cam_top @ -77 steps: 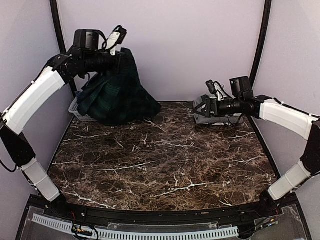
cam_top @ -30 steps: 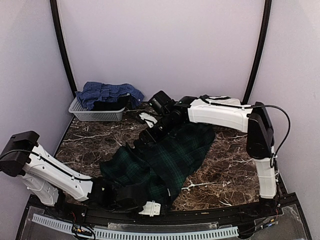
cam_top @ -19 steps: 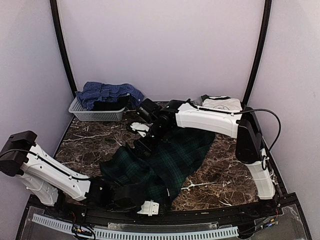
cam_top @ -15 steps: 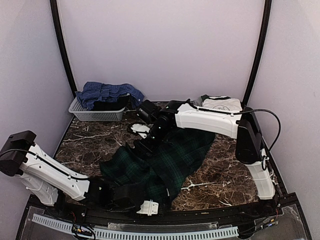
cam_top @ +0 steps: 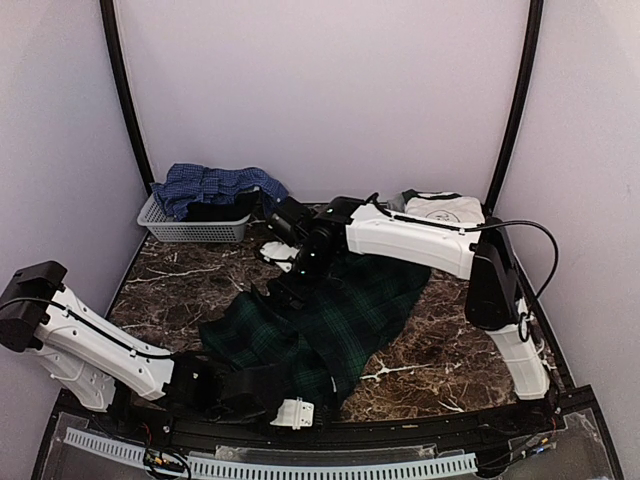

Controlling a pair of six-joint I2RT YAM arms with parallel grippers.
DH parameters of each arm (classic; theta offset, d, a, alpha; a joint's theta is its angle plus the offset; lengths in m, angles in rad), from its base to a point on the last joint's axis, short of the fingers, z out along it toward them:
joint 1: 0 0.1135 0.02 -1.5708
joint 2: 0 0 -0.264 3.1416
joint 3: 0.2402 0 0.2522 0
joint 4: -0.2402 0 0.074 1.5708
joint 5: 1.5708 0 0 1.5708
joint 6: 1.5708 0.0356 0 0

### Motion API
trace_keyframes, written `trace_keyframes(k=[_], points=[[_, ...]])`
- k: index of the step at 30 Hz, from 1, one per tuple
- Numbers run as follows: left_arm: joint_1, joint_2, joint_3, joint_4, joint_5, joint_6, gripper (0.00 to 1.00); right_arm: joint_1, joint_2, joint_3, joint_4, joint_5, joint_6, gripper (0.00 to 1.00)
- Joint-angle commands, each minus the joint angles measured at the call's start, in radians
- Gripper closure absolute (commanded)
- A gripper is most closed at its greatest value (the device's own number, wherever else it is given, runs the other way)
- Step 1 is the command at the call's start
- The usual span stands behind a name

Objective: Fold and stack the mixed laundry pile
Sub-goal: Flatten out the crumpled skirt at the center of the board.

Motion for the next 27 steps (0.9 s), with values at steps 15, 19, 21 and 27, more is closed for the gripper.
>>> trace_keyframes(k=[15, 19, 21, 27], points=[[0.001, -0.053, -0.023, 0.01, -0.003, -0.016, 0.92, 0.053, 0.123, 0.136, -0.112, 0.291, -0.024, 0.52], [0.001, -0.062, -0.028, 0.018, -0.009, -0.021, 0.92, 0.05, 0.06, 0.104, -0.056, 0.359, -0.004, 0.66], [0.001, -0.076, -0.033, 0.026, -0.02, -0.026, 0.93, 0.03, 0.019, 0.086, -0.027, 0.389, 0.009, 0.79], [0.008, -0.184, -0.057, 0.059, -0.108, -0.072, 0.97, -0.058, -0.187, 0.0, 0.11, 0.375, 0.07, 1.0]])
